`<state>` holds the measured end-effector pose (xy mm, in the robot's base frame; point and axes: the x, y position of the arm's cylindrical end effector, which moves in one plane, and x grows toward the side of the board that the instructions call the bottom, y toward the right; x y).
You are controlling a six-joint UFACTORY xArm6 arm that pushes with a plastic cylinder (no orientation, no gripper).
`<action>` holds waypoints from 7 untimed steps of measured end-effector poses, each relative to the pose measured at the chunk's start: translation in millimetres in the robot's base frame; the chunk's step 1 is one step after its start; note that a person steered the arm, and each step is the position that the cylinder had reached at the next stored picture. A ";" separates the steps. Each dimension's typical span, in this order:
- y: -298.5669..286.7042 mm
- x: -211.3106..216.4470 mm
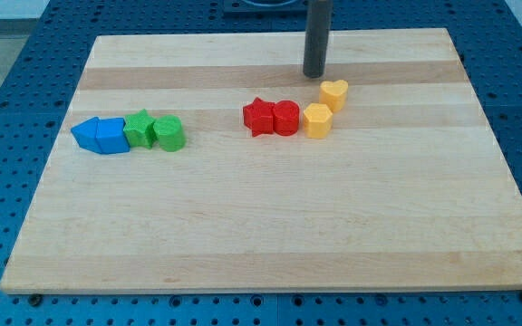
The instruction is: Place the yellow heart to the right of the yellow hexagon
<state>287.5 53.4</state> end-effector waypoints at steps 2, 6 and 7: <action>25.0 32.9; 40.4 69.3; 40.4 74.1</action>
